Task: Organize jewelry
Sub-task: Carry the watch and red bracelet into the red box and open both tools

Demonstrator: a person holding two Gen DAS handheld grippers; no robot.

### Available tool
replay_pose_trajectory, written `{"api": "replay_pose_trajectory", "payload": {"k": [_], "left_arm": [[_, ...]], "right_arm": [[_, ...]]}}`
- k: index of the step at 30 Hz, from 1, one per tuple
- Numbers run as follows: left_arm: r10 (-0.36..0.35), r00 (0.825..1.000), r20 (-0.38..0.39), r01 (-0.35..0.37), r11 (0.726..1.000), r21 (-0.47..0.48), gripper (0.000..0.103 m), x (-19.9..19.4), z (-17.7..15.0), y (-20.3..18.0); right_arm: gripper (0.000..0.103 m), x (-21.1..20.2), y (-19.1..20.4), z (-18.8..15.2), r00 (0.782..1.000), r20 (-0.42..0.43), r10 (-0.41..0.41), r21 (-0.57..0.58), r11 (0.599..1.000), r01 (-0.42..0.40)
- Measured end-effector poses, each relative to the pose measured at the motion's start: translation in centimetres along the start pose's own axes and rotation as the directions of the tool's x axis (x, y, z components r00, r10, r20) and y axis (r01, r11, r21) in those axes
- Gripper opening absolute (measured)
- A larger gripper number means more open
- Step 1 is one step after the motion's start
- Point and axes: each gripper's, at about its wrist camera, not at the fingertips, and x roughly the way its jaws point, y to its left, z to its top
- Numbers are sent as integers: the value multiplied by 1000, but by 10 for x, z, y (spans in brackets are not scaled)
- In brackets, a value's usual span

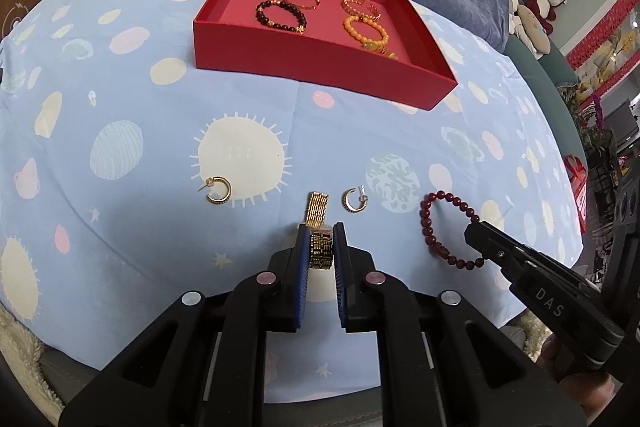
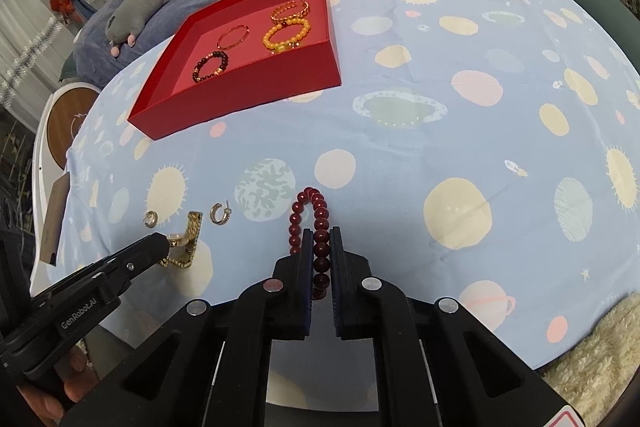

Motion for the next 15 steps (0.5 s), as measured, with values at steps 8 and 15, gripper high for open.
{"api": "replay_pose_trajectory", "payload": {"k": [8, 15], "left_arm": [[-51, 998, 45, 52, 999, -7, 11, -26, 25, -9], [-68, 991, 113, 68, 998, 7, 11, -41, 69, -15]], "right_arm": [[8, -27, 10, 24, 996, 74, 45, 2, 999, -45], [8, -39, 26, 70, 985, 138, 100, -31, 995, -97]]}}
